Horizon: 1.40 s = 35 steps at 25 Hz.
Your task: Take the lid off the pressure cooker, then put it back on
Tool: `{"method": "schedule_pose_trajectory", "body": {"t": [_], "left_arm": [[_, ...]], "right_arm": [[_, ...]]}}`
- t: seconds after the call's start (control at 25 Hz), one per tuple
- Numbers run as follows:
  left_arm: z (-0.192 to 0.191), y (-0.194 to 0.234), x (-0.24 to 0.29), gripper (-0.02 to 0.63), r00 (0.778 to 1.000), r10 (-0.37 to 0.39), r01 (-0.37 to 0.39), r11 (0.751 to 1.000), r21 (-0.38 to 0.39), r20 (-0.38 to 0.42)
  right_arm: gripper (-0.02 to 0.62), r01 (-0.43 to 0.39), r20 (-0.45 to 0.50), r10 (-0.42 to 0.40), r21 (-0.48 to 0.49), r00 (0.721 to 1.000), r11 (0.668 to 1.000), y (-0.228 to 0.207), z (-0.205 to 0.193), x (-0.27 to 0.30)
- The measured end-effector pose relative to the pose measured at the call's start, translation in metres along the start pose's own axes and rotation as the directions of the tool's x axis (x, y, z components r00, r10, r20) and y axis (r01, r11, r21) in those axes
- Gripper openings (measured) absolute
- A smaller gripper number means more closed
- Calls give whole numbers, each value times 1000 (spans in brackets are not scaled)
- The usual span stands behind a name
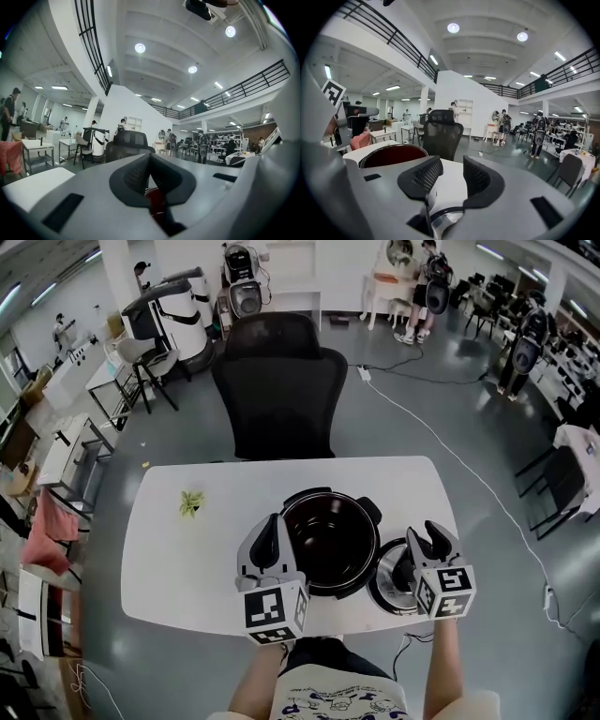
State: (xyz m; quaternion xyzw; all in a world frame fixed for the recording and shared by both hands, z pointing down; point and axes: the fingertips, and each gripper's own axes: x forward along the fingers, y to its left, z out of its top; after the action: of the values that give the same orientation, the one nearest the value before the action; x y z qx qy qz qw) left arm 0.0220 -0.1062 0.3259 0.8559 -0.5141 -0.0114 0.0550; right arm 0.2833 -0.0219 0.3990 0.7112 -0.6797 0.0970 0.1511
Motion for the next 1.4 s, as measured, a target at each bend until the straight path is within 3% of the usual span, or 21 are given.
{"method": "schedule_pose_trajectory", "body": {"t": [0.24,0.56,1.12,1.4], "left_arm": [[-7,0,8,12,1000,-4,3,1000,-9,-21],[-20,4,14,14,999,12,-14,999,-31,-47],[-40,17,15,132,995,32,-41,995,-92,-95],[-53,26,11,144,990,57,-70,993,-99,-126]], "right_arm": [[218,-53,-154,54,6,987,999,-10,-55,10],[248,-113,-350,87,-56,933,992,-22,-128,15],[316,-273,-594,141,-137,792,952,-26,-218,18],[321,-370,-670,171,-166,722,914,-26,-237,24]]}}
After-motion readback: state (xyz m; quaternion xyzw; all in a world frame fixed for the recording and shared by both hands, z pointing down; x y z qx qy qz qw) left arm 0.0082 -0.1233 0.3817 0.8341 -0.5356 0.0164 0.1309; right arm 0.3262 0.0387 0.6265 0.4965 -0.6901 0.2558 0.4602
